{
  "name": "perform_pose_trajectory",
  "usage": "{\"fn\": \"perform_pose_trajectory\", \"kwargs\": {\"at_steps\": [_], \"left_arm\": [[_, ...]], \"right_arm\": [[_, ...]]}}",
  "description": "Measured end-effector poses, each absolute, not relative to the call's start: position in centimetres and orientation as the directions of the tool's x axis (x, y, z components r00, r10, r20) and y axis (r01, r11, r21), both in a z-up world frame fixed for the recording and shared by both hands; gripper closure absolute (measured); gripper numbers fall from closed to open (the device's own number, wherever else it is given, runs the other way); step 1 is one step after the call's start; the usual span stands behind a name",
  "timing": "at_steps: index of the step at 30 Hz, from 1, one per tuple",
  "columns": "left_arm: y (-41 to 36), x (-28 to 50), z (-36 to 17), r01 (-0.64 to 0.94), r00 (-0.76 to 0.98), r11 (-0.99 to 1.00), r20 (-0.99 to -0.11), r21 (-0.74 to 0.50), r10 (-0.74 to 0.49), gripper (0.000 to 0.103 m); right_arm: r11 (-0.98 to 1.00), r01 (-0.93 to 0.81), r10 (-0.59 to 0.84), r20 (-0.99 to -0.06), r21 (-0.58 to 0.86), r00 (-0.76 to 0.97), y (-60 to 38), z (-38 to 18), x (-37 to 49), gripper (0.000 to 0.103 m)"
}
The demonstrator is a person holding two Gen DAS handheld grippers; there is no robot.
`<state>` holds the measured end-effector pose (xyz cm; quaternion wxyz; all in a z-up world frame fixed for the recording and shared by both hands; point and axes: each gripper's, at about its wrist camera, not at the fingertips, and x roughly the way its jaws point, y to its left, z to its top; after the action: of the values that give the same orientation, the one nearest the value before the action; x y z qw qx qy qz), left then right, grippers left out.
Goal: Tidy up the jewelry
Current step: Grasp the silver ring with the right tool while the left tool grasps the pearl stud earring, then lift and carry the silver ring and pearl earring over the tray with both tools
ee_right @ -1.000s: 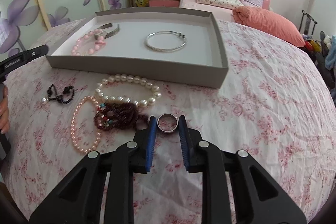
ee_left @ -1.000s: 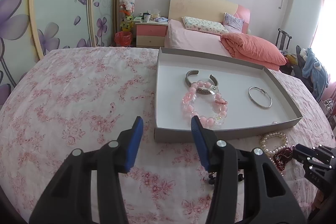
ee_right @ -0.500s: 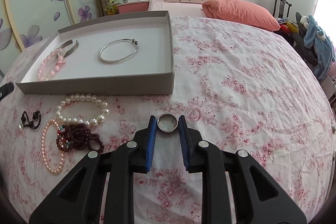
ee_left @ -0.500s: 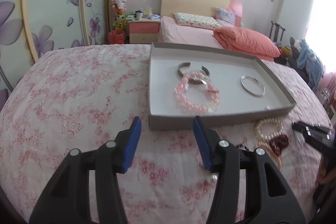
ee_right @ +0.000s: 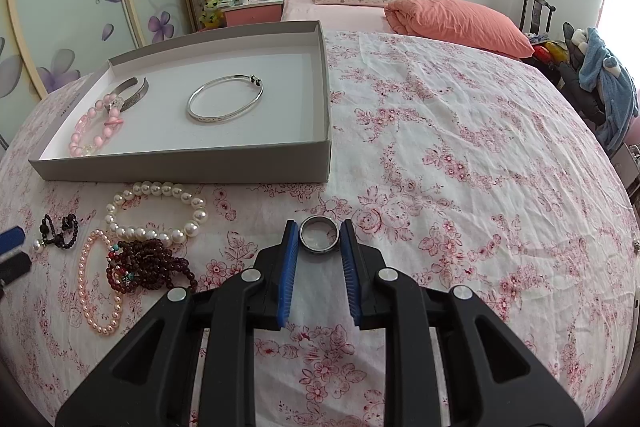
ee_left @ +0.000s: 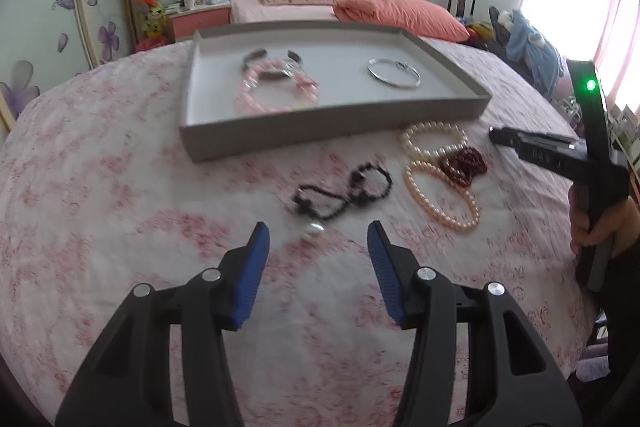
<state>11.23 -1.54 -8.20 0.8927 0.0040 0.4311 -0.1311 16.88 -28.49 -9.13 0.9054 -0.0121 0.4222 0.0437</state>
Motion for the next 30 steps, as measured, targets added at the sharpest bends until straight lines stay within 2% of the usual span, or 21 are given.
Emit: {"fn": "perform_pose_trajectory", "kwargs": {"at_steps": [2,9,12,17,25,30], "left_arm": [[-2.2,11.4,-8.6,0.234,0.588,0.968,-0.780,-0.086,-0.212,0.055],[-2.4,12.4,-9.3,0.191,0.589,0.981,-0.794,-0.043,-0.150,0.082],[-2.4,12.6,-9.4,0.182,0.595,0.983,-0.792,-0.029,-0.134,0.089],[-2.2,12.7,-9.4,0.169,0.608,0.986,-0.787,0.000,-0.104,0.089],[0.2,15.3,-9.3,0.062,0.616,0.998,-0.788,0.027,-0.017,0.089],[0.9,17.2,-9.1,0.011,0.619,1.000,-0.786,0.005,-0.003,0.089]], "right_arm": [[0.996,-0.089,0.068,-0.766,0.015,0.640,-28.5,-9.1,16.9,0.080],[0.996,-0.089,0.069,-0.766,0.016,0.639,-28.4,-9.1,17.0,0.080],[0.996,-0.089,0.069,-0.766,0.016,0.639,-28.5,-9.1,17.0,0.080],[0.996,-0.089,0.069,-0.766,0.015,0.639,-28.5,-9.1,17.0,0.080],[0.994,-0.105,0.058,-0.765,-0.012,0.642,-27.4,-9.1,17.2,0.080],[0.994,-0.109,0.072,-0.765,0.002,0.640,-27.2,-9.1,17.5,0.080]]}}
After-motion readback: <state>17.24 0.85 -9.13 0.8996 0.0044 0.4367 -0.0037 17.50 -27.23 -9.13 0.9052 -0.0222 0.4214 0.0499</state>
